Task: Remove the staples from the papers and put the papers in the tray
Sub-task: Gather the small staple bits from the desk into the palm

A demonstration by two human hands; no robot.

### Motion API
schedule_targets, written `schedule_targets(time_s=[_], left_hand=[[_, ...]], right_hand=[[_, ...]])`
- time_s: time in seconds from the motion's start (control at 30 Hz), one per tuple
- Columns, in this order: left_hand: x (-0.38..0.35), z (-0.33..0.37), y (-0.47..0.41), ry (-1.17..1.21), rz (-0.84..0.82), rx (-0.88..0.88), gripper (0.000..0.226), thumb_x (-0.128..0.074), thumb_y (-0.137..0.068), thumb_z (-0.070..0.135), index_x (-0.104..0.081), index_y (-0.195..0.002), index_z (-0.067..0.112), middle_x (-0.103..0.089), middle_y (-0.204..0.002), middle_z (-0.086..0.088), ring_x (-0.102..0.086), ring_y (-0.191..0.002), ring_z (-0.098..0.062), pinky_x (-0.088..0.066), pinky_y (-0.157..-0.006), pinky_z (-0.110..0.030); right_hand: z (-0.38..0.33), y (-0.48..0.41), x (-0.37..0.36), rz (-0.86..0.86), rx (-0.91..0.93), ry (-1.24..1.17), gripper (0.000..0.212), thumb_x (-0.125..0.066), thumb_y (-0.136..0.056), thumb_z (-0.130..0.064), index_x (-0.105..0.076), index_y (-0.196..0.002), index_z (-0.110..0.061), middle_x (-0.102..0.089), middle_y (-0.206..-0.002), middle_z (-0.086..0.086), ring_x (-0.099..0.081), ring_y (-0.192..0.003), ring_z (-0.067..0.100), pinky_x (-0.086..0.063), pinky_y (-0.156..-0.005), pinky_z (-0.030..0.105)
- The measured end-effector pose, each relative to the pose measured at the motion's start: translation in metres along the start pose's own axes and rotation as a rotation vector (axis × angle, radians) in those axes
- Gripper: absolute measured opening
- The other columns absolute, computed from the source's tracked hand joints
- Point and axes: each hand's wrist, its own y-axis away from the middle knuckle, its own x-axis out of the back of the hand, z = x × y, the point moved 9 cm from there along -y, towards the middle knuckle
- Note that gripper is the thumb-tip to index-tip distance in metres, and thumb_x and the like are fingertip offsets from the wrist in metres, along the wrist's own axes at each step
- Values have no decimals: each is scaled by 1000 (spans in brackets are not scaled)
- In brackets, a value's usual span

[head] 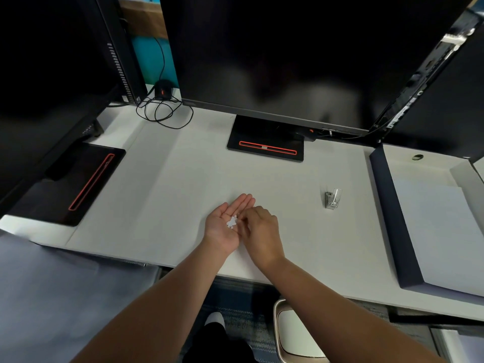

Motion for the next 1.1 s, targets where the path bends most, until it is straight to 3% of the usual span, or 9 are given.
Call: schedule_targets(time_s=[0.2, 0.4, 0.5, 0.73, 0.83, 0.93, 1.1], left_hand=[[1, 0, -3, 34, -9, 2, 46, -28, -101, 21, -65, -111, -7, -68, -114, -21, -64, -110, -28, -50, -88, -33], [1, 4, -5, 87, -19, 5, 45, -30, -101, 20, -62, -113, -9, -67, -115, -23, -63, -111, -31, -50, -91, -38], [4, 10, -4, 102, -19, -10, 44, -31, -101, 19, -62, -110, -11, -67, -113, -24, -62, -111, -33, -48, -98, -41], [6, 18, -4, 85, -13, -35, 45, -30, -101, 19, -62, -109, -11, -69, -110, -24, -62, -111, -33, -47, -99, -41], [2, 18, -5, 89, -14, -36, 46, -29, -102, 19, -62, -109, -11, -68, -111, -24, -62, -111, -33, -47, -99, -41], [-1, 18, -5, 90, -20, -36, 46, -28, -102, 19, -63, -108, -10, -68, -111, -24, -62, -111, -33, -47, -99, -41], [-1, 18, -5, 90, -20, -46, 45, -29, -102, 19, -63, -108, -11, -68, -111, -24, -62, -111, -33, -46, -101, -41]], right_hand=[[7, -1, 3, -11, 21, -96, 11, -58, -84, -12, -69, -86, -11, -64, -83, 5, -57, -77, 23, -49, -72, 39], [31, -1, 18, -8, -76, -224, 28, -49, -89, 1, -67, -108, -11, -65, -100, 5, -55, -94, 16, -38, -85, 14], [67, 2, 16, -25, -178, -112, 34, -47, -87, 8, -65, -113, -3, -66, -105, 13, -57, -98, 29, -37, -87, 22], [66, 5, 2, -158, -65, 106, 50, -40, -77, 1, -66, -117, -14, -64, -102, 13, -55, -90, 36, -44, -75, 38], [54, 7, 1, -171, 8, 156, 56, -38, -73, 2, -67, -115, -20, -64, -101, 13, -57, -88, 37, -44, -70, 39], [53, 13, -1, -198, 41, 120, 56, -37, -74, 3, -69, -114, -20, -64, -103, 12, -56, -94, 35, -44, -75, 40], [66, 8, 3, -184, -49, 78, 55, -39, -77, 7, -59, -125, -11, -63, -108, 13, -55, -95, 35, -45, -80, 39]])
